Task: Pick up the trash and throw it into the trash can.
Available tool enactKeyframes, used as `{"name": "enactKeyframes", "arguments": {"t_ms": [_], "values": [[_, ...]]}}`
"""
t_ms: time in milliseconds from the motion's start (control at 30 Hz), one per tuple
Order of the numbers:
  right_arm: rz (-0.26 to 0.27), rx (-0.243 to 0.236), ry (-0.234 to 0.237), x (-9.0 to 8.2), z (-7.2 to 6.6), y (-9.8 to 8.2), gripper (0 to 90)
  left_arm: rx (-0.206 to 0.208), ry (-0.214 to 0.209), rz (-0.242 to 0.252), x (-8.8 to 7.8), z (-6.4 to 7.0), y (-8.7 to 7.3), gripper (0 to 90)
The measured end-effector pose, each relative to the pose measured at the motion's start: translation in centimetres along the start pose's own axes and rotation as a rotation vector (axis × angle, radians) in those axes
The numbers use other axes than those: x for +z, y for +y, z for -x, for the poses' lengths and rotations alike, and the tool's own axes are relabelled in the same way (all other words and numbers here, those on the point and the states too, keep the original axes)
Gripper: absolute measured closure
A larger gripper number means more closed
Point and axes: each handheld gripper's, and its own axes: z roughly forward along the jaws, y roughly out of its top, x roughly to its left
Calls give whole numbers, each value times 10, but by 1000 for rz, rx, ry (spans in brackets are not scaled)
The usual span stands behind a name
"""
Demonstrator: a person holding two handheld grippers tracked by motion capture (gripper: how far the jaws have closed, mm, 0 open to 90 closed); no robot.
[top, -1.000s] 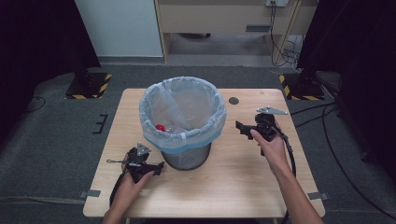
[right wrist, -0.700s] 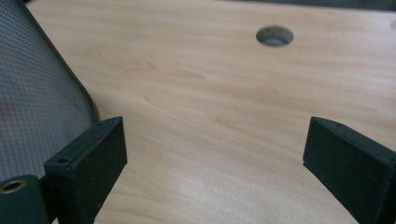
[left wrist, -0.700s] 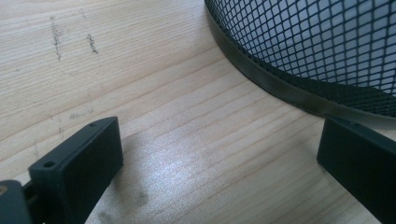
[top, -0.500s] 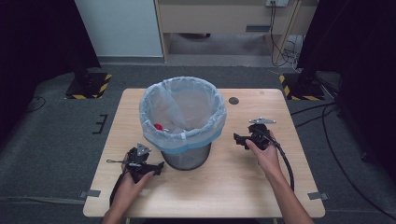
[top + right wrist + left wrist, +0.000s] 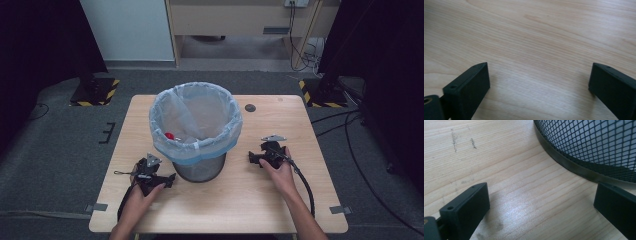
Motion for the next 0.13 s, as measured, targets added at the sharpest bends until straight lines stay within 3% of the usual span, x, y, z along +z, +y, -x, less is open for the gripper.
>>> {"name": "enactKeyframes", "arguments": {"t_ms": [133], "values": [[-8,11,-5,0,-5,-1,3,0,0,0,0,0,0,0]]}}
